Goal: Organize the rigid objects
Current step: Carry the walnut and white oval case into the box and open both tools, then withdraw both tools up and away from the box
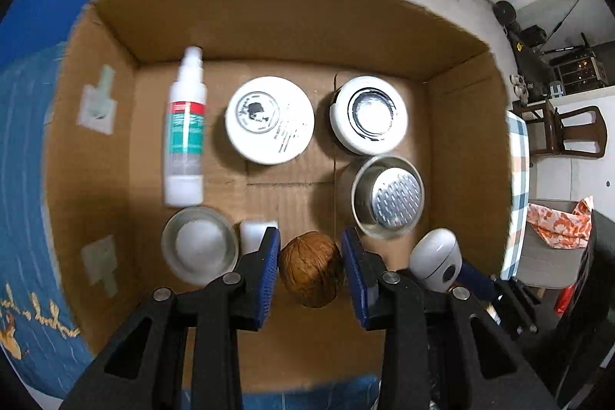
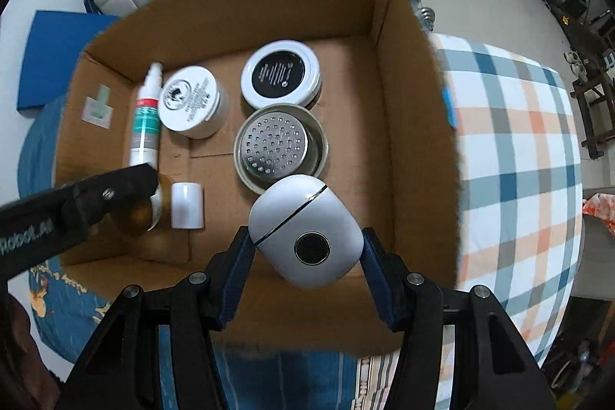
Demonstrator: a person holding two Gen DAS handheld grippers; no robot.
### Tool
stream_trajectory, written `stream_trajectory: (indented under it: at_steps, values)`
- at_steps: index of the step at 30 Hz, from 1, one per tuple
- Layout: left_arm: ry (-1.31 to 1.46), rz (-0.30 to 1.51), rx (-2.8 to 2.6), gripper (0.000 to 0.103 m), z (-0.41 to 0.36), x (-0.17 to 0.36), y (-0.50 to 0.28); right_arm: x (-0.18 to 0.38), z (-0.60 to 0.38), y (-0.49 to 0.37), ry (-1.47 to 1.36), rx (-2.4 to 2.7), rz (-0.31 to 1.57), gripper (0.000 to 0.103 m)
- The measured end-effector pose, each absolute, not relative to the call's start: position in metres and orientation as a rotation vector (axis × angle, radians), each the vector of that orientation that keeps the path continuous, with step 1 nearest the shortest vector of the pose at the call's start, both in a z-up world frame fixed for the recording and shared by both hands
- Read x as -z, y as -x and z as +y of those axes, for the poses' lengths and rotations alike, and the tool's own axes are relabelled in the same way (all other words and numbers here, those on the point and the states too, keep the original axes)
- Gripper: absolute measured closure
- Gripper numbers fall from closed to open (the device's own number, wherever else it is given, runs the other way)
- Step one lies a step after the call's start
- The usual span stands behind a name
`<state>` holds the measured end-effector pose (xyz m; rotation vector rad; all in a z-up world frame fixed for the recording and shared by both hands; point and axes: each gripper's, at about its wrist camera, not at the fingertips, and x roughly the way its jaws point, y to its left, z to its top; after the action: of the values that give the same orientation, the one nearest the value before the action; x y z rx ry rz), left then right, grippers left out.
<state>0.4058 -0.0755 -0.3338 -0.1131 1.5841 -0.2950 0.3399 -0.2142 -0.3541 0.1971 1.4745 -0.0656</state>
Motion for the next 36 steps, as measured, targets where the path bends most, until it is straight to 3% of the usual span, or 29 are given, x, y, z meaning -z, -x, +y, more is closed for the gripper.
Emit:
stream_trajectory:
  at_steps: [12,20,26,33,36]
  values:
    - [0.01,1.698,0.289,0.073,-0.088,0.383,-0.425,0.405,-0.205,-0.359,-0.169,0.071,1.655,0.046]
    - [-0.021,1.715,0.288,0.072,-0.092,0.386,-0.423,0.415,-0.211,-0.365,-0.178,0.09,1.68,0.046]
    - [-0.068,1.674,0.252,0.056,-0.101,0.366,-0.423,0.403,-0.217,-0.371,-0.16,0.095,1.665,0.046]
    - [-0.102,1.551,0.233,0.04,-0.099,0.32,-0.407,0.366,-0.211,-0.376,-0.115,0.089,1.592,0.036]
    - [-0.113,1.483,0.21,0.025,-0.093,0.296,-0.4,0.349,-0.208,-0.373,-0.101,0.08,1.561,0.033]
